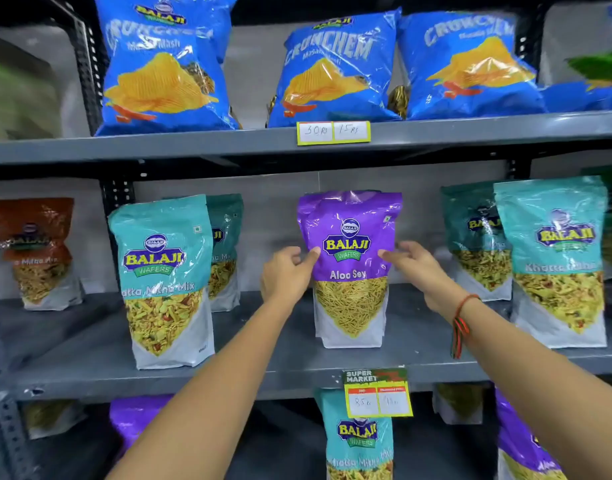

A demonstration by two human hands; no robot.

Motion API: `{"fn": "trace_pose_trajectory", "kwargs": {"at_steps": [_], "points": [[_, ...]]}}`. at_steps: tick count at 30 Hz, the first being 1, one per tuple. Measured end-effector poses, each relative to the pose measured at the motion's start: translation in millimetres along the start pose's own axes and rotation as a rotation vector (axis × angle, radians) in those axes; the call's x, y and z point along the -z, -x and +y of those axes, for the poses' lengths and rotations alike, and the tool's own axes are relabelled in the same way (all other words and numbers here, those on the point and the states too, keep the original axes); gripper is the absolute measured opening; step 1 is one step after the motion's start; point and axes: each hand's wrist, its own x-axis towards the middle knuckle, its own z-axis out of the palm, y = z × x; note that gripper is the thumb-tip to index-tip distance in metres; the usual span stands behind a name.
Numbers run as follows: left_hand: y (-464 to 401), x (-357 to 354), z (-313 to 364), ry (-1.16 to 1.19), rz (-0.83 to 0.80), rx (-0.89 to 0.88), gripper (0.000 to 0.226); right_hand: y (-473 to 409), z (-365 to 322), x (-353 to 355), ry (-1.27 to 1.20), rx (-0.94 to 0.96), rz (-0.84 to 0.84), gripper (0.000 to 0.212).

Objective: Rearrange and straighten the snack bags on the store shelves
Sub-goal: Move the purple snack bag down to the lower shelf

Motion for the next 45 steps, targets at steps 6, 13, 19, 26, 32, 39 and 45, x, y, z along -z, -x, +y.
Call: {"fn": "trace_pose_trajectory", "kwargs": {"at_steps": [6, 13, 19, 26, 32, 39, 45], "points": [[-9, -24, -17, 0.212, 0.032, 0.013, 0.019, -8, 19, -8, -0.06, 0.021, -0.056, 0.01], [-1, -19, -14, 0.239, 0.134, 0.051, 0.021, -1, 12, -12, -0.093, 0.065, 0.01, 0.011], [38, 20, -2, 0.315, 0.26, 0.019, 0.019, 52, -18, -19, -0.19, 0.12, -0.039, 0.008], [115, 79, -12, 0.481, 0.362, -0.011, 0.019, 140, -32, -37, -0.277, 0.121, -0.173, 0.008], [191, 107, -81, 0.409, 0.375, 0.01, 0.02, 208, 18, -66, -0.312, -0.026, -0.319, 0.011], [244, 92, -190, 0.199, 0.344, 0.139, 0.017, 240, 122, -108, -0.098, -0.189, -0.399, 0.011], [231, 64, -260, -0.013, 0.247, 0.259, 0.019, 221, 208, -151, -0.004, -0.381, -0.399, 0.01]]}}
